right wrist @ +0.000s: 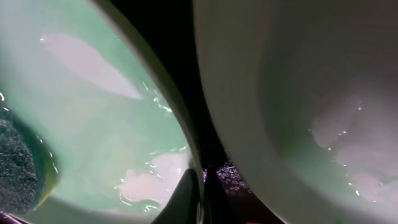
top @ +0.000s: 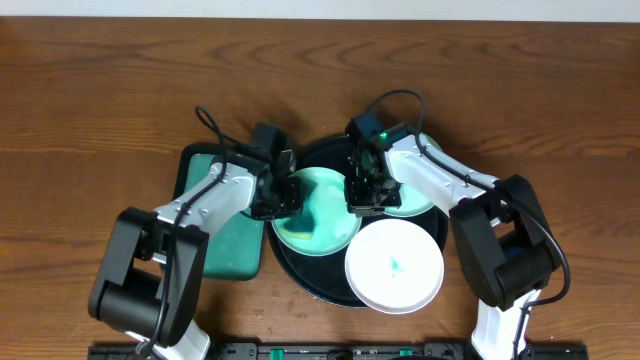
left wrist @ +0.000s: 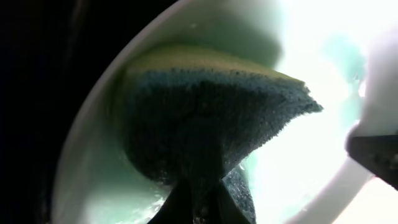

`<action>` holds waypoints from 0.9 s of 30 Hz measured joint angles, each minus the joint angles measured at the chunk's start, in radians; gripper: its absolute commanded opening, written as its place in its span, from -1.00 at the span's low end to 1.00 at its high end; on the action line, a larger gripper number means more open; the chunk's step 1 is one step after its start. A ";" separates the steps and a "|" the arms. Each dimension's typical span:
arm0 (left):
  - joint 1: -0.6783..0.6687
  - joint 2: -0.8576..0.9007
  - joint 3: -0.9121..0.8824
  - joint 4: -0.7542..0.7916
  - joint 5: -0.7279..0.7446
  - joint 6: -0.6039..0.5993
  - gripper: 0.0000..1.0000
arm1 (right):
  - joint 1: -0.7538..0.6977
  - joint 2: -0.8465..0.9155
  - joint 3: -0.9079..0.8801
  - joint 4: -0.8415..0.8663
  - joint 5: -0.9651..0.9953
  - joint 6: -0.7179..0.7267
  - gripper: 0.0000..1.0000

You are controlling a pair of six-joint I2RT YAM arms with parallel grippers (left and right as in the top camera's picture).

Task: Clean dirty plates on tray and stack at the side
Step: 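Scrub the left pale green plate with the sponge in the left gripper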

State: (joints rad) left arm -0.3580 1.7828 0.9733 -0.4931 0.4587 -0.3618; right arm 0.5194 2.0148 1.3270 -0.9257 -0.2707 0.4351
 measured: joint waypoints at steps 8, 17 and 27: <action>0.004 0.048 -0.004 0.127 0.183 -0.010 -0.85 | -0.001 0.000 0.000 -0.010 0.011 0.001 -0.97; -0.084 0.071 -0.015 0.272 0.236 -0.065 -0.86 | -0.001 0.000 0.000 -0.011 0.010 0.001 -0.98; -0.146 0.042 0.004 0.210 0.021 -0.056 -0.86 | -0.001 0.000 0.002 -0.023 0.010 0.001 -0.98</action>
State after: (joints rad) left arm -0.5037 1.8244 0.9771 -0.2832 0.4793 -0.4179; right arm 0.5182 2.0144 1.3285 -0.9485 -0.2604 0.4358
